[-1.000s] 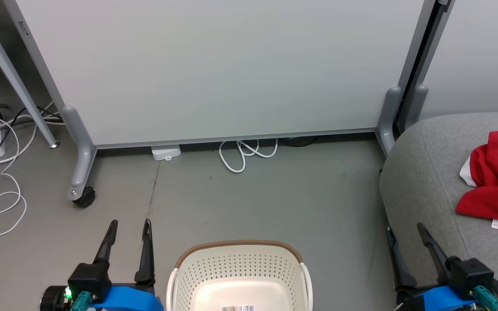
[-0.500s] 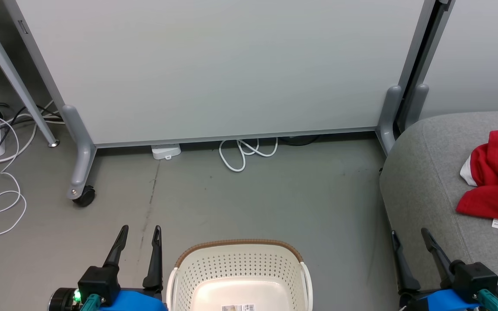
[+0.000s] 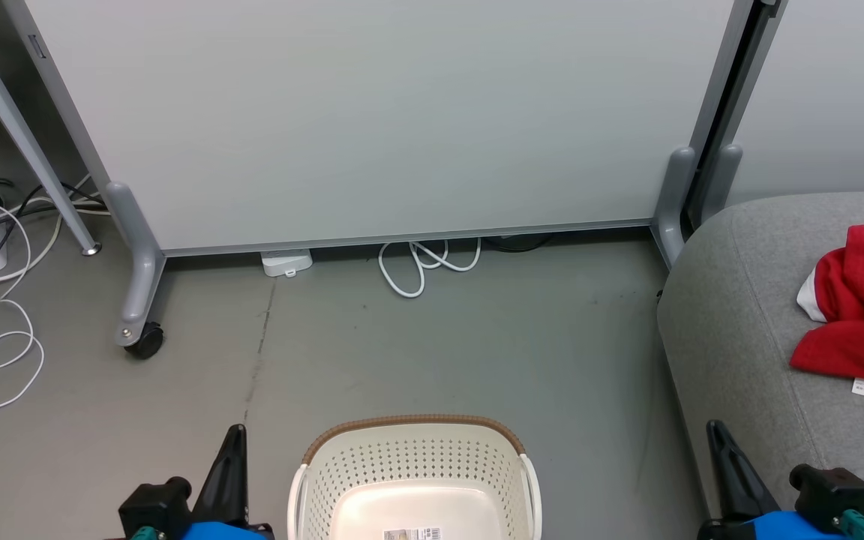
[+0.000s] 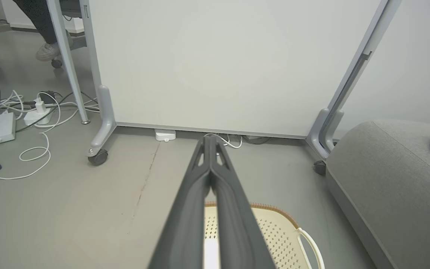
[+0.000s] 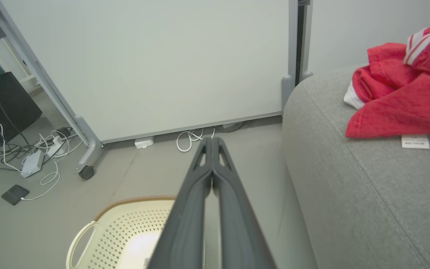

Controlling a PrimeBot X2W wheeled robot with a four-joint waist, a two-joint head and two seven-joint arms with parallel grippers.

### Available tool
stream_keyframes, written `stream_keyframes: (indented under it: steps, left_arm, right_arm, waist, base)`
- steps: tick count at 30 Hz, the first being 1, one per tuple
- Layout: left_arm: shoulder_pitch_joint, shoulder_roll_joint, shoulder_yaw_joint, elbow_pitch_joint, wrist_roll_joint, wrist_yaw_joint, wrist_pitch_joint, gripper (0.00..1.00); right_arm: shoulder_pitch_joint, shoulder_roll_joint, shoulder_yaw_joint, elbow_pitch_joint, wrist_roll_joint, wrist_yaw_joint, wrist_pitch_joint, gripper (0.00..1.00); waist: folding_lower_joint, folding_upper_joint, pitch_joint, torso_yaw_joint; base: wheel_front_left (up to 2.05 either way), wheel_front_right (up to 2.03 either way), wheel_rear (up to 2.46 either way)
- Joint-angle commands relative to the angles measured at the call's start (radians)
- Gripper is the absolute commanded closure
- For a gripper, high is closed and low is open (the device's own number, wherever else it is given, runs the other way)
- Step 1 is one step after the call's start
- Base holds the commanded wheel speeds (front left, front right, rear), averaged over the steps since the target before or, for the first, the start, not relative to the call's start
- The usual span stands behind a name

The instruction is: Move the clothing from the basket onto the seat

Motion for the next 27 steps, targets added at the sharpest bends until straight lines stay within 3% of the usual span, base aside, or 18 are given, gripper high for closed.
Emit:
stream_keyframes:
  steps: [1, 27]
  left_arm:
    - [-0.031, 0.001, 0.011, -0.021, -0.052, -0.001, 0.010, 1.00]
    - [-0.064, 0.000, 0.062, -0.071, -0.481, 0.009, 0.112, 1.00]
  right_arm:
    - [-0.026, -0.001, -0.005, -0.018, 0.054, 0.000, 0.012, 1.00]
    - [-0.061, -0.001, -0.025, -0.046, 0.483, 0.000, 0.114, 1.00]
  waist:
    - [-0.0001, 0.0000, 0.000, -0.001]
    - [-0.0001, 0.0000, 0.007, -0.012]
  base:
    - [0.00, 0.00, 0.00]
    - [0.00, 0.00, 0.00]
